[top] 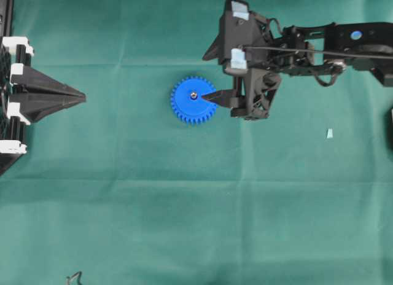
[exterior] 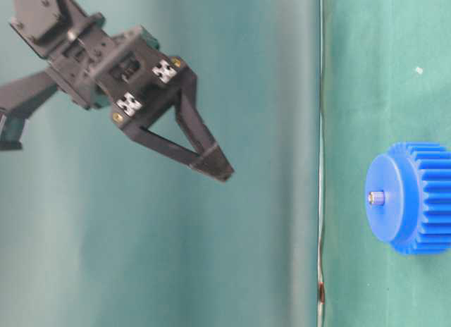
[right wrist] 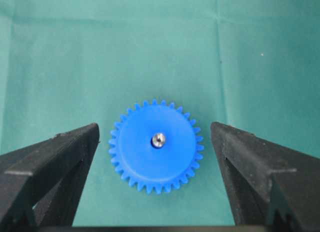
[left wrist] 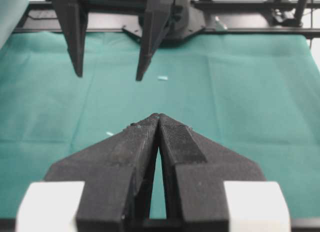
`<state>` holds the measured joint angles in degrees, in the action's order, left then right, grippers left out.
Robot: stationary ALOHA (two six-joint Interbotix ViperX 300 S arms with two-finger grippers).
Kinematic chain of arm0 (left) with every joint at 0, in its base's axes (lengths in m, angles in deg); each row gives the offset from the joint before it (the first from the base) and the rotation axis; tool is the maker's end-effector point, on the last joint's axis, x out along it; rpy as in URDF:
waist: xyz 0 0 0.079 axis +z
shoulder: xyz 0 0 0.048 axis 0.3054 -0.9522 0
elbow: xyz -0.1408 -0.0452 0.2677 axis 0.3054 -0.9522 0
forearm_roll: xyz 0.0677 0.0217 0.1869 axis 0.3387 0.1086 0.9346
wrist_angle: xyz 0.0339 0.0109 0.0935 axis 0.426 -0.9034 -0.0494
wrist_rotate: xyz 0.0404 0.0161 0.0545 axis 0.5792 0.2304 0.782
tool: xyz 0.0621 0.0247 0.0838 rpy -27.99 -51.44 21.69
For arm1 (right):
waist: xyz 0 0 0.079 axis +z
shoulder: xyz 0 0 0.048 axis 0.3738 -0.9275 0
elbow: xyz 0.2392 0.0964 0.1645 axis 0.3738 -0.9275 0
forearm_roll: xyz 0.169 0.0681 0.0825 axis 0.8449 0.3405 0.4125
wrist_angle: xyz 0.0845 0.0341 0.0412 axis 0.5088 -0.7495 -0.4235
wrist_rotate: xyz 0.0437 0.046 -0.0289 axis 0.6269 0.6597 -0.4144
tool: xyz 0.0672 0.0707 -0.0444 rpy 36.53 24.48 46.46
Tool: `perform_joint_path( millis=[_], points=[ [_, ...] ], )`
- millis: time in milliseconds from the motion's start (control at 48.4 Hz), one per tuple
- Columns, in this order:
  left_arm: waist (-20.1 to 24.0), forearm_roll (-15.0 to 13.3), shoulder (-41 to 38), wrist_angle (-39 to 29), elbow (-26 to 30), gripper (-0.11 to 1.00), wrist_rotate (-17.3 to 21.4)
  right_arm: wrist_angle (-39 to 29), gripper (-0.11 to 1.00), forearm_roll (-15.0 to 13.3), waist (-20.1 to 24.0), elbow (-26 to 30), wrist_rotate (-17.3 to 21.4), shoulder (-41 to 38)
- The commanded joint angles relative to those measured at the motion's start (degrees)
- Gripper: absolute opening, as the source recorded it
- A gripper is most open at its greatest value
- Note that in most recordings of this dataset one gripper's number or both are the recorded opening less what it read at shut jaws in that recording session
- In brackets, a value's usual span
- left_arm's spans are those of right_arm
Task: Insert the shaft into the center hole of the gear.
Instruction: 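Open the right gripper and lift it away from the gear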
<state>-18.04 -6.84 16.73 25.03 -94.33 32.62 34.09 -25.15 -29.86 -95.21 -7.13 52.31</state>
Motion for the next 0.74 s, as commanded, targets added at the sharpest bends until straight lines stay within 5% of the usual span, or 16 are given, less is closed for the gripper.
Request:
perform_joint_path(
  millis=[0,723],
  points=[
    [-0.18,0.09,-0.09,-0.09,1.67,0.0,0.0,-0.18,0.95,-0.09,0.09,-0.26,0.09,2.29],
    [0.0,0.18,0.18,-1.41,1.67,0.0,-0.09,-0.35,0.94,-0.09,0.35,-10.9,0.18,13.18]
  ],
)
